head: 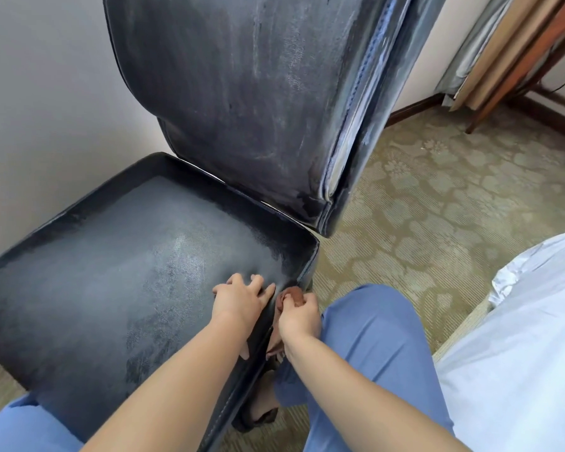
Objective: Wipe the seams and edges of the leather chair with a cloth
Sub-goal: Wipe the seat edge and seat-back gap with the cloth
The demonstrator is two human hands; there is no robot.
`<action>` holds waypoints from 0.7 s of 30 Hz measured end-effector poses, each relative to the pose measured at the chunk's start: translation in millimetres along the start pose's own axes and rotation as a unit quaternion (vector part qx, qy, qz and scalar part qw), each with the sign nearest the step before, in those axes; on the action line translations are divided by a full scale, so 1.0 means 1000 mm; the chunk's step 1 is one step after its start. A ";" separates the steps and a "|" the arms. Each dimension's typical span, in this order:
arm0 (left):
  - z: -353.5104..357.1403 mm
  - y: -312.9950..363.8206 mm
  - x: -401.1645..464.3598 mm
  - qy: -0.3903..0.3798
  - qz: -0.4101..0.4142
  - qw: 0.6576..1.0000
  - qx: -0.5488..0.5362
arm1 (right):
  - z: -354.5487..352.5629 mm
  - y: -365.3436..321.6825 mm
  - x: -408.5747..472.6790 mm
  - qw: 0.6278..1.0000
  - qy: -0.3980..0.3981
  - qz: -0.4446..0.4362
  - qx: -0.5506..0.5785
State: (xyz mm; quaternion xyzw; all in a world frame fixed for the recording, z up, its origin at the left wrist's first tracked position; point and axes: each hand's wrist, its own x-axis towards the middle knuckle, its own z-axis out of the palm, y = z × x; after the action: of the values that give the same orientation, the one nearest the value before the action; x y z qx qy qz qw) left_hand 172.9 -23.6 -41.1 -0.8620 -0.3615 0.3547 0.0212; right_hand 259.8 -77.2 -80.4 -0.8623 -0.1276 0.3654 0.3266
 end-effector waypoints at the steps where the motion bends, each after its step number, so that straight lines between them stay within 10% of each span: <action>1: 0.000 -0.002 0.000 0.001 0.003 1.000 0.000 | 0.000 -0.005 0.006 1.000 0.003 -0.002 -0.001; 21: -0.007 -0.009 0.007 -0.001 0.022 1.000 0.008 | -0.003 -0.006 0.005 0.999 0.004 -0.033 -0.018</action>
State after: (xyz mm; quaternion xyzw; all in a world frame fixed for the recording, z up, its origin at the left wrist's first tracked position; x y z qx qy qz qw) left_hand 174.6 -11.1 -37.4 -0.8692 -0.3392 0.3592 0.0197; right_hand 265.3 -72.1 -77.6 -0.8651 -0.1609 0.3484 0.3230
